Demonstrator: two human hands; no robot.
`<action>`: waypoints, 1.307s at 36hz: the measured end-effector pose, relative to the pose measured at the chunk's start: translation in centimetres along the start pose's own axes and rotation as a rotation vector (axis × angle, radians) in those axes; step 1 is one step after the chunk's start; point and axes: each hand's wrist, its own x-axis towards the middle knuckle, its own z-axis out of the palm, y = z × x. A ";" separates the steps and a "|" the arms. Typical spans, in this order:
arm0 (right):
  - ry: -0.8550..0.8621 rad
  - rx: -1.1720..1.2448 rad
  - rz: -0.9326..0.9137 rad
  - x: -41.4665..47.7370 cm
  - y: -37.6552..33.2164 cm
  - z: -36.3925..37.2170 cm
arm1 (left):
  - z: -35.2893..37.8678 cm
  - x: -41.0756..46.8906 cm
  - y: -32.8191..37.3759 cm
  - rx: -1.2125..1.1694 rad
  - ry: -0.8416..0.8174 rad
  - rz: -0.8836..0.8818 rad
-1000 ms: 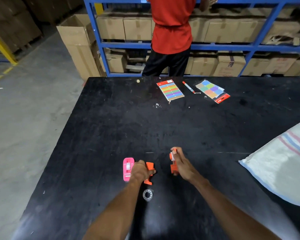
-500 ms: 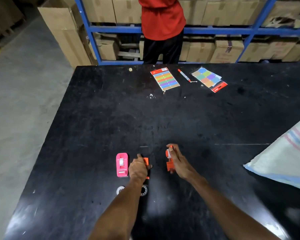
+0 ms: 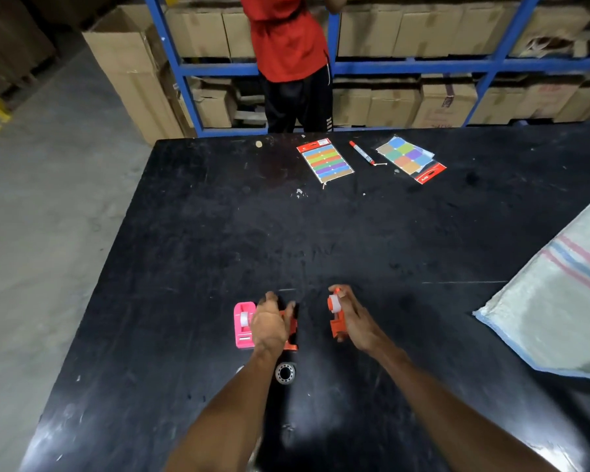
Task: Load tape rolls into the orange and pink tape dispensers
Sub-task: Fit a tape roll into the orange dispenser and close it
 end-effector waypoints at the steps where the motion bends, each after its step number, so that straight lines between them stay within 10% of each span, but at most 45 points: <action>1: 0.009 0.008 -0.002 -0.1 0.0 0.0 | -0.3 0.1 0.3 -0.117 0.025 0.010; 6: 0.055 0.046 -0.022 -0.3 0.1 0.3 | -3.0 -0.9 4.0 -0.670 -0.340 0.004; 11: 0.086 0.009 -0.037 0.1 0.9 0.6 | -4.4 -2.2 6.0 -0.745 -0.703 0.046; 23: 0.129 -0.054 -0.043 0.0 2.3 -1.0 | -3.2 -2.0 5.5 -0.677 -0.596 0.080; 35: 0.153 -0.021 0.024 -0.6 4.6 -3.2 | 4.2 -6.7 2.6 0.266 -0.479 0.323; 47: 0.107 0.021 0.064 -1.1 5.0 -2.6 | 5.8 -7.0 2.3 0.393 -0.469 0.383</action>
